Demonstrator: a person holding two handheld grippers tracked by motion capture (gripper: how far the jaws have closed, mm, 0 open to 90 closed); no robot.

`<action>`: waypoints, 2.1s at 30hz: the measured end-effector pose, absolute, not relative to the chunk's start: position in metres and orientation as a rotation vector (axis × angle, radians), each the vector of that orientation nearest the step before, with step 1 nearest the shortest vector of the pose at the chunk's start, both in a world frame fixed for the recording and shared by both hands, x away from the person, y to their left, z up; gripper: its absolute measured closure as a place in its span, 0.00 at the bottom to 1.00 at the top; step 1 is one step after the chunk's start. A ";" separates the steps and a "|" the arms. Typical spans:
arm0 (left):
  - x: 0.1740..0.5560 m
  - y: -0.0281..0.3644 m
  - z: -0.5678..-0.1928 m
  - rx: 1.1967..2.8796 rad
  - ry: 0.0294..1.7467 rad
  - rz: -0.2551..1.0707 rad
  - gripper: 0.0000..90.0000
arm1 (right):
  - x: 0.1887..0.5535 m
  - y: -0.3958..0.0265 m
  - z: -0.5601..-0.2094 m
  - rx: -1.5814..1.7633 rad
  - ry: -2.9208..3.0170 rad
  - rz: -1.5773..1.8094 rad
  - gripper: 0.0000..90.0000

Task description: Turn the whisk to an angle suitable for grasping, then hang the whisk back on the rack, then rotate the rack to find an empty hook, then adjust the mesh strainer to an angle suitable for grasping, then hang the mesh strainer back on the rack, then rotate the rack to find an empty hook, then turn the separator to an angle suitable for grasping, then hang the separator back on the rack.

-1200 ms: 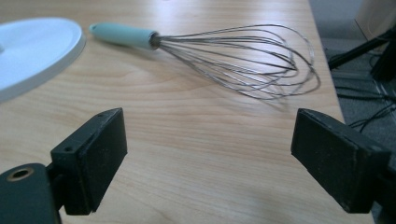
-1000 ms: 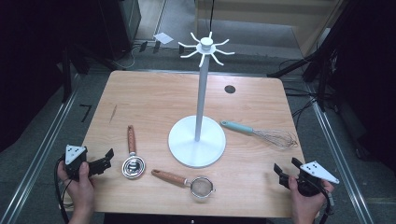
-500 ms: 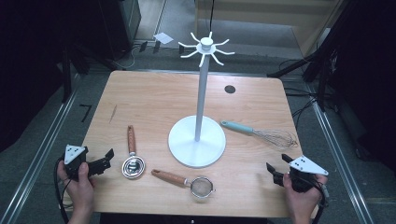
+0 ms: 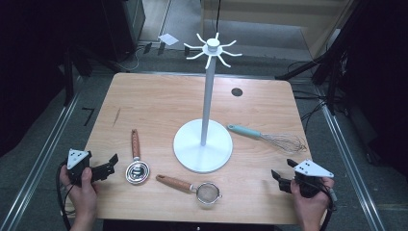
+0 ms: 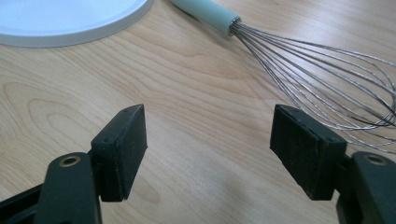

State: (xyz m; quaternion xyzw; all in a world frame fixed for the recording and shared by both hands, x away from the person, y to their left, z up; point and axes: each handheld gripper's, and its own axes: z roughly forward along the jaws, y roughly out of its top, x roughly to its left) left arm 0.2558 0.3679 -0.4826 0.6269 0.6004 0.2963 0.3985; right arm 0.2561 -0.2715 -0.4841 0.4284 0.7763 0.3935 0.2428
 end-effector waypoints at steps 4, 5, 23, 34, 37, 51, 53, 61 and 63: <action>0.256 0.367 -0.483 1.590 1.522 0.750 0.00 | 0.262 -0.271 -0.481 1.157 2.139 1.064 0.36; 0.256 0.368 -0.483 1.590 1.521 0.748 0.00 | 0.265 -0.269 -0.479 1.147 2.151 1.053 0.38; 0.256 0.368 -0.483 1.592 1.519 0.738 0.00 | 0.322 -0.233 -0.439 0.870 2.366 0.841 0.45; 0.256 0.368 -0.482 1.587 1.522 0.741 0.00 | 0.357 -0.230 -0.433 0.819 2.473 0.772 0.45; 0.256 0.368 -0.482 1.591 1.520 0.740 0.00 | 0.367 -0.229 -0.433 0.832 2.490 0.744 0.44; 0.255 0.368 -0.482 1.590 1.512 0.735 0.00 | 0.410 -0.211 -0.427 0.758 2.675 0.556 0.50; 0.255 0.368 -0.482 1.592 1.511 0.735 0.00 | 0.416 -0.210 -0.426 0.750 2.690 0.540 0.50; 0.255 0.369 -0.483 1.590 1.509 0.730 0.00 | 0.429 -0.205 -0.425 0.771 2.720 0.486 0.53; 0.256 0.369 -0.482 1.591 1.509 0.729 0.00 | 0.431 -0.203 -0.427 0.784 2.738 0.468 0.53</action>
